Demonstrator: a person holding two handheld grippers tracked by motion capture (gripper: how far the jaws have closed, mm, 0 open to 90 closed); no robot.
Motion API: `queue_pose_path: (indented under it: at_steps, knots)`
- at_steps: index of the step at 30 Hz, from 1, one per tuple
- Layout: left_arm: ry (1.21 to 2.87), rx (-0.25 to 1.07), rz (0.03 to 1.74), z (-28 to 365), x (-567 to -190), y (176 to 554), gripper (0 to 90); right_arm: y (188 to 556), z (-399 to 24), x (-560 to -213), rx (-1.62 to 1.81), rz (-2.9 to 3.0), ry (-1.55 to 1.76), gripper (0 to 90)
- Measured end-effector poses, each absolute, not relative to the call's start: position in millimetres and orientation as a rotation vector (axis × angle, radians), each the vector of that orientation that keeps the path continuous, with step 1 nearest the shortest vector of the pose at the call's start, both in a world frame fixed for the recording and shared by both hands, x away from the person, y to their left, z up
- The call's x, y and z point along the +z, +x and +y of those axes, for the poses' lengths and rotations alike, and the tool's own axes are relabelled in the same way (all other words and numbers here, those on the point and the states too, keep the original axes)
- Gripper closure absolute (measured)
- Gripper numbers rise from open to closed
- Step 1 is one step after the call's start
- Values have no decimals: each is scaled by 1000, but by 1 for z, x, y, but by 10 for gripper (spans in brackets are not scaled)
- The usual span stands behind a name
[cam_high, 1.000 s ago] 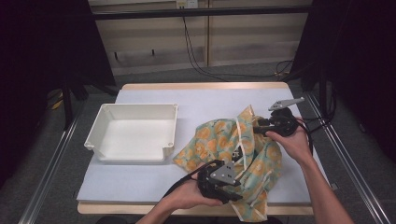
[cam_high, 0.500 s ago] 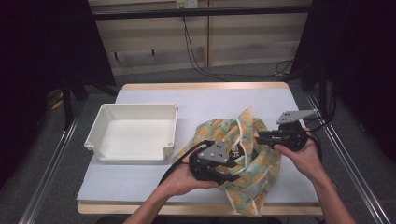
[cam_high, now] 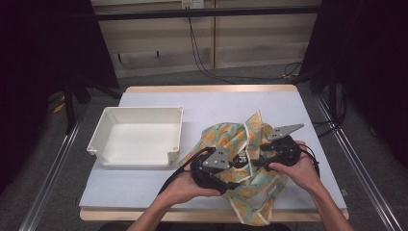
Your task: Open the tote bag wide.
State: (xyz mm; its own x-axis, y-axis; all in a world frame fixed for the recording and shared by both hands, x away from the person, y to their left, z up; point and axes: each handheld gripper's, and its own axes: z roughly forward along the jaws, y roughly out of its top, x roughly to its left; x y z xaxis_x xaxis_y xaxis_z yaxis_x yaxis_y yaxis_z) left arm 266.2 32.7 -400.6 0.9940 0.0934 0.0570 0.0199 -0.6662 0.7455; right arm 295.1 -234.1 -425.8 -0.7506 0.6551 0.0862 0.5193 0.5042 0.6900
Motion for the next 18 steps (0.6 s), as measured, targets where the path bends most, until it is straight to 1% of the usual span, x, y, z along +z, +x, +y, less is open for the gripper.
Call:
queue_pose_path:
  at_steps: [3, 4, 5, 6, 7, 9, 10, 11, 12, 13, 15, 18]
  knots:
    - [2357, 107, 112, 38, -419, 274, 376, 296, -227, -431, 1092, 2565, 995, 322]
    - [2369, 110, 131, 39, -425, 273, 376, 296, -224, -432, 1079, 2573, 985, 380]
    - [2385, 111, 123, 40, -430, 274, 376, 296, -217, -433, 1079, 2583, 958, 464]
    - [2394, 115, 138, 41, -434, 274, 376, 296, -217, -433, 1079, 2583, 958, 464]
    - [2394, 125, 144, 42, -438, 274, 376, 296, -215, -433, 1064, 2583, 957, 510]
    - [2398, 120, 151, 44, -441, 274, 376, 299, -212, -429, 1141, 2581, 939, 702]
    - [2395, 120, 160, 44, -441, 273, 376, 299, -212, -429, 1141, 2581, 939, 702]
    - [2399, 117, 155, 45, -440, 272, 376, 300, -210, -427, 1160, 2580, 930, 790]
    - [2390, 112, 151, 46, -437, 270, 376, 300, -209, -426, 1166, 2586, 920, 833]
    - [2367, 112, 145, 47, -432, 268, 376, 299, -207, -424, 1177, 2587, 917, 865]
    - [2335, 107, 143, 48, -424, 266, 376, 300, -199, -418, 1217, 2605, 877, 894]
    - [2296, 100, 135, 49, -413, 267, 376, 301, -194, -414, 1245, 2603, 860, 898]
